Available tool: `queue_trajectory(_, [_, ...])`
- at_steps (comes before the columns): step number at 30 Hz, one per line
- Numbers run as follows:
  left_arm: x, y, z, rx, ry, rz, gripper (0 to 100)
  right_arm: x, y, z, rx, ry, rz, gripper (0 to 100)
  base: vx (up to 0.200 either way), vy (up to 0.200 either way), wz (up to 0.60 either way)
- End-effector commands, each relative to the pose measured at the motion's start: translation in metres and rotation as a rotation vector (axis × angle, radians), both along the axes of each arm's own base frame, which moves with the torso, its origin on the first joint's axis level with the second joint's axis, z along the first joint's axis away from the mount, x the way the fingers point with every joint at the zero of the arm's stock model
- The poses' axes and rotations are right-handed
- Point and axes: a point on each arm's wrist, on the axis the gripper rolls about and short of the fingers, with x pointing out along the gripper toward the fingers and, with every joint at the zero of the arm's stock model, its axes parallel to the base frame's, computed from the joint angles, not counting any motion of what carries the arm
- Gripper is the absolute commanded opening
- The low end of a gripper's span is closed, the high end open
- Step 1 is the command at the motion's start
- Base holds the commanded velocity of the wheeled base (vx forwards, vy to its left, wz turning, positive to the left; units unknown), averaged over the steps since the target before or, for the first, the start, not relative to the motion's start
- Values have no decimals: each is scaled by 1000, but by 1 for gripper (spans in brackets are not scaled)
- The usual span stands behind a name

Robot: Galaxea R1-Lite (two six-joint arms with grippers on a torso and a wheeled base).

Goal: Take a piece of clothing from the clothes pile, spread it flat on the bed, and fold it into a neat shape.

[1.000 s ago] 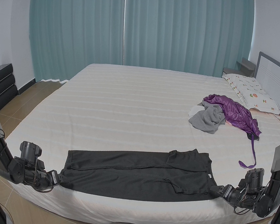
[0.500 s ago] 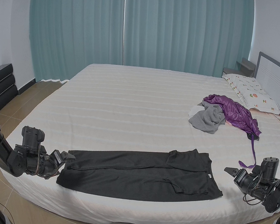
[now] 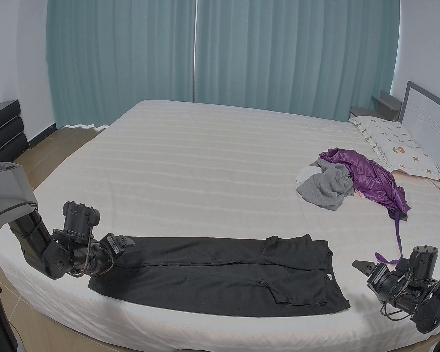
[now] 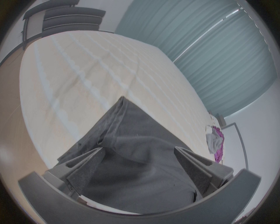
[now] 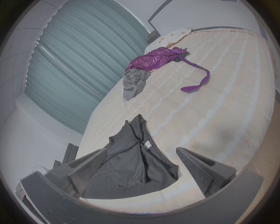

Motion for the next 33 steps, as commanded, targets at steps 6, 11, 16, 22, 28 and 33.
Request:
queue_trajectory(6, [3, 2, -14, 31, 10, 51, 0, 0, 3, -4, 2, 19, 11, 100, 0, 0, 0])
queue_trajectory(11, [1, 2, -10, 47, 0, 66, 0, 0, 3, -4, 2, 19, 11, 100, 0, 0, 0])
queue_trajectory(16, [-1, 2, 5, 40, -46, 67, 0, 1, 4, -3, 3, 12, 15, 100, 0, 0, 0])
queue_trajectory(22, [-5, 3, 22, 36, -95, 68, 0, 2, 4, -2, 18, 6, 7, 100, 0, 0, 0])
queue_trajectory(28, [-5, 2, 15, 45, -59, 59, 0, 2, 6, -2, 35, 11, 4, 100, 0, 0, 0])
queue_trajectory(33, [-5, 2, 6, 49, -28, 57, 100, 3, 6, -3, 36, 14, 5, 100, 0, 0, 0])
